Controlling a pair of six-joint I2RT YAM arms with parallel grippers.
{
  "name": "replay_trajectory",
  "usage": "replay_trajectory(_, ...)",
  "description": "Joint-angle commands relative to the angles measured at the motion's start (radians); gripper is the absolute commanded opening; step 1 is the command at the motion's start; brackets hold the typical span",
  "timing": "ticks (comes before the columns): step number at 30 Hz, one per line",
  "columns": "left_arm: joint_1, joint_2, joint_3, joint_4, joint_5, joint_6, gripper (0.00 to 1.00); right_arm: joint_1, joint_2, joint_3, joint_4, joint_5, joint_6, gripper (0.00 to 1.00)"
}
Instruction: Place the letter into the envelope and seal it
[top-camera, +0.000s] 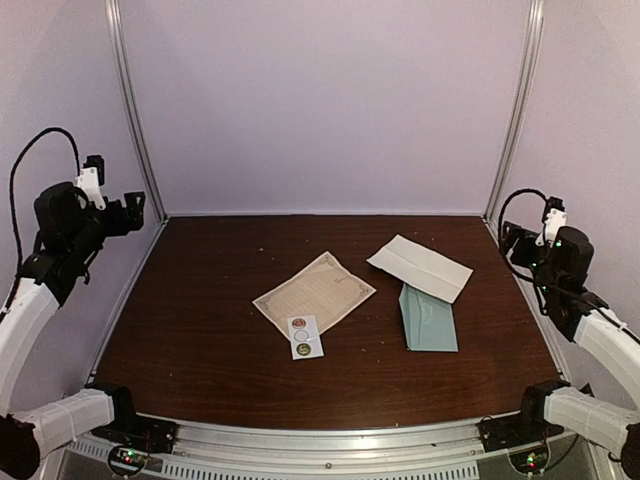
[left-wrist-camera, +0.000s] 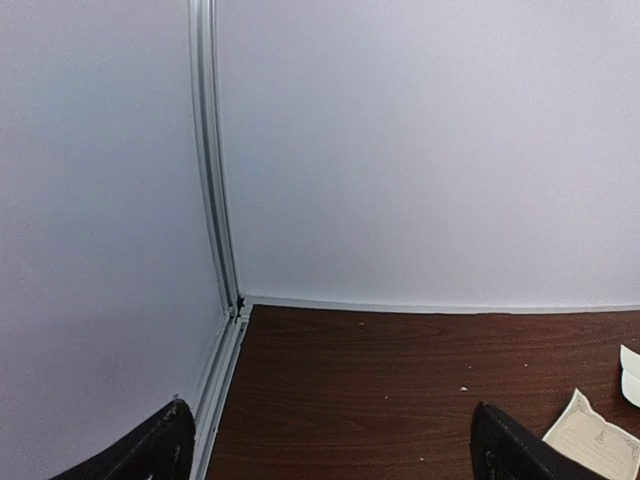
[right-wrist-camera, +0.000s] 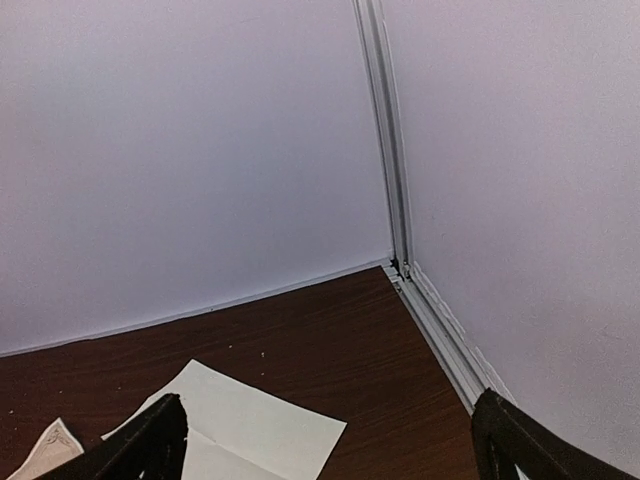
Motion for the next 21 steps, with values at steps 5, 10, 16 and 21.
replay_trajectory(5,0.008,0.203,0.183,0.092,0.279,-0.104,0.98,0.191,0.163,0.128,-0.187,-0.016,-0.046,1.00)
replay_trajectory(10,0.008,0.254,0.120,0.134,0.288,-0.135,0.98,0.403,0.340,0.212,-0.228,0.218,-0.081,1.00)
replay_trajectory(16,0.008,0.216,0.064,0.136,0.250,-0.127,0.98,0.540,0.581,0.326,-0.237,0.297,-0.149,0.97)
replay_trajectory(21,0.008,0.189,0.064,0.136,0.240,-0.101,0.98,0.596,0.782,0.420,-0.221,0.280,-0.215,0.96)
